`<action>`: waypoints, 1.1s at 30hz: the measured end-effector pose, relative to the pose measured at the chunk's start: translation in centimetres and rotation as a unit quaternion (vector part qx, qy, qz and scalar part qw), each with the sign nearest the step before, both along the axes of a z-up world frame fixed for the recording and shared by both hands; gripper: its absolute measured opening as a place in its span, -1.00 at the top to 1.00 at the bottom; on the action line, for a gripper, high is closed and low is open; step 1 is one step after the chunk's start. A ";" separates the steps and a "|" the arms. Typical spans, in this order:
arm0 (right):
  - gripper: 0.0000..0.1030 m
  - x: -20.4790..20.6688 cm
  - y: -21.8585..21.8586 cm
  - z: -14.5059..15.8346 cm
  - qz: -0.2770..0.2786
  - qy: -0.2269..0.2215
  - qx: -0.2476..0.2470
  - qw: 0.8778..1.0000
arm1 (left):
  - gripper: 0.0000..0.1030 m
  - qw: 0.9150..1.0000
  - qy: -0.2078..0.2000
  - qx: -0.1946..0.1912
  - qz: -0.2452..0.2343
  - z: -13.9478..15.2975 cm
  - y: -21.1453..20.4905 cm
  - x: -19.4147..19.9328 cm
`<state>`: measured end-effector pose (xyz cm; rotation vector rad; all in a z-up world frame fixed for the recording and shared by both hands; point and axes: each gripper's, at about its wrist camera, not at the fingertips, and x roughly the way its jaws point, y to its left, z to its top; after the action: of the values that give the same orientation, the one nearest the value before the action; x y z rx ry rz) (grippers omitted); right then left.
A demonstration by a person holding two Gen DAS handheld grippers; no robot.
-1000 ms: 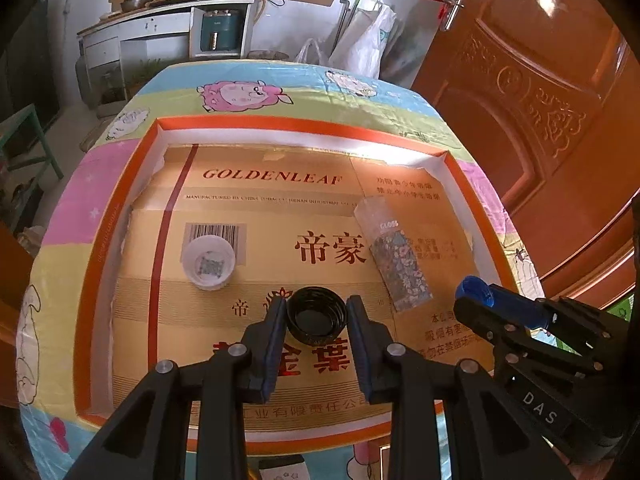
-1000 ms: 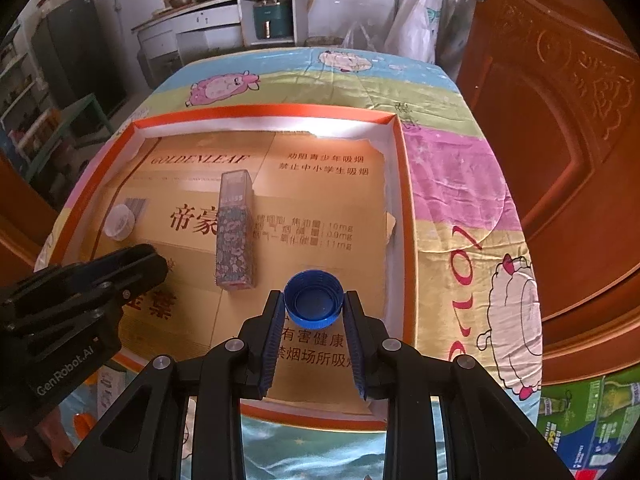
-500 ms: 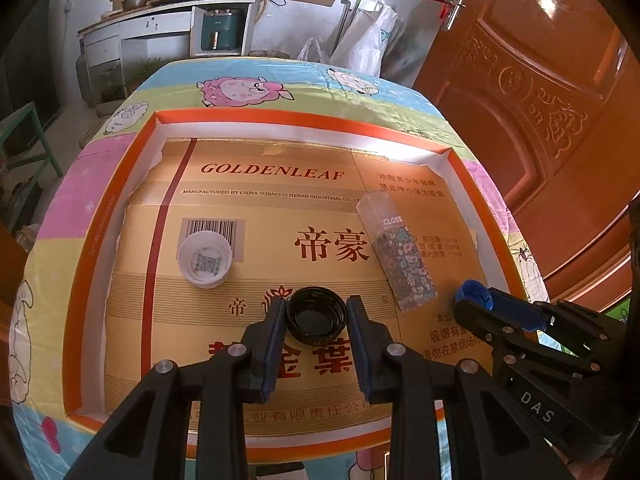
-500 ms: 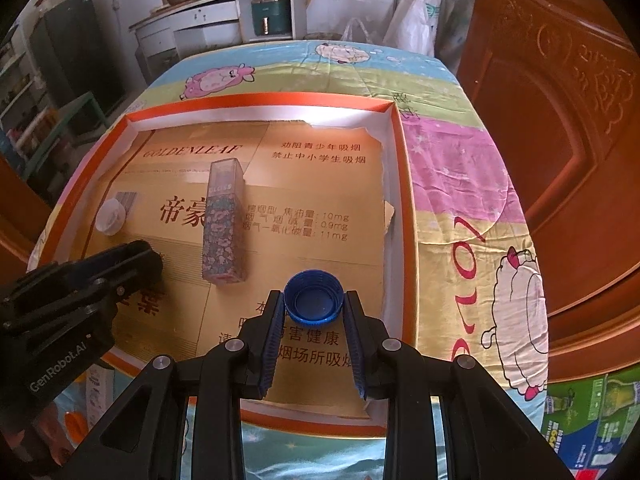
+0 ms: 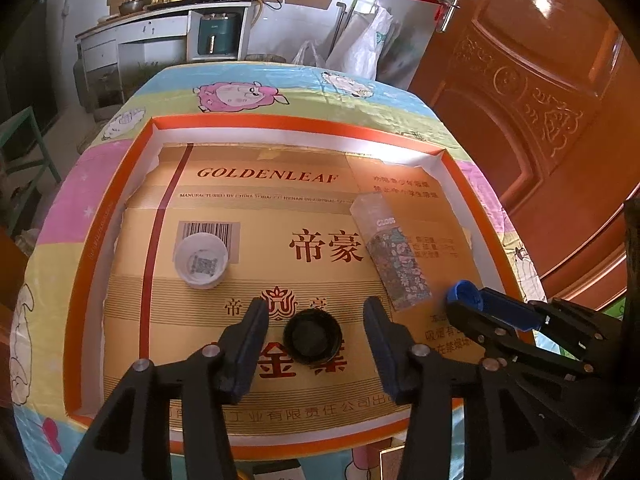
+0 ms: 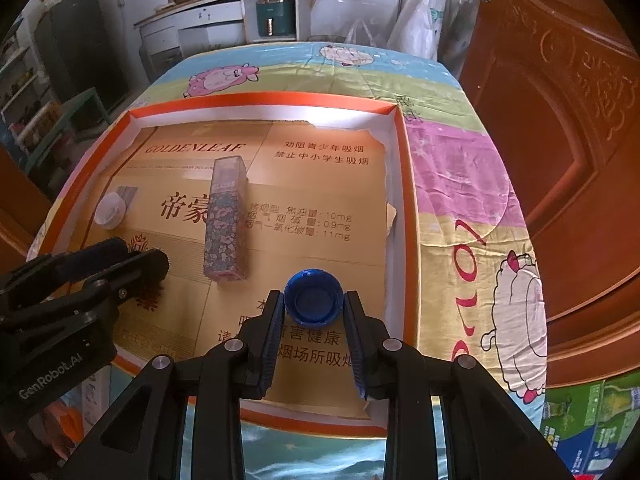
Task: Organize rigid objects
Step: 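Open the left tool to release the black cap while the right tool releases the blue cap, then withdraw both open tools from the box lid toward the items on the table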
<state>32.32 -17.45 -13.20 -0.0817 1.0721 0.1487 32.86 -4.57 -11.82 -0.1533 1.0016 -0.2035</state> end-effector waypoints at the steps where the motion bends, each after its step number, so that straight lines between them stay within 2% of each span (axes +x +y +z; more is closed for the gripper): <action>1: 0.40 -0.1 0.0 0.0 0.000 -0.001 0.000 1.000 | 0.05 1.000 -0.001 0.000 0.000 0.1 0.0 0.0; 6: 0.39 -0.4 -0.1 0.6 -0.001 -0.009 0.003 1.000 | 0.05 1.000 -0.013 0.006 -0.006 0.8 -0.4 -0.4; 10: 0.25 -0.7 0.0 1.1 -0.002 -0.015 0.002 1.000 | 0.05 1.000 -0.024 0.010 -0.009 1.5 -0.5 -0.9; 23: 0.23 -2.6 0.0 2.9 -0.001 -0.037 0.012 0.999 | 0.05 0.999 -0.049 0.022 0.001 3.4 0.1 -2.7; 33: 0.23 -5.4 0.7 4.3 0.014 -0.060 0.019 0.998 | 0.05 0.997 -0.069 0.016 0.000 5.1 0.7 -5.1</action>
<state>26.93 -16.79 -8.86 -0.0702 0.9472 0.1876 27.74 -3.83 -6.75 -0.1093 0.8667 -0.1959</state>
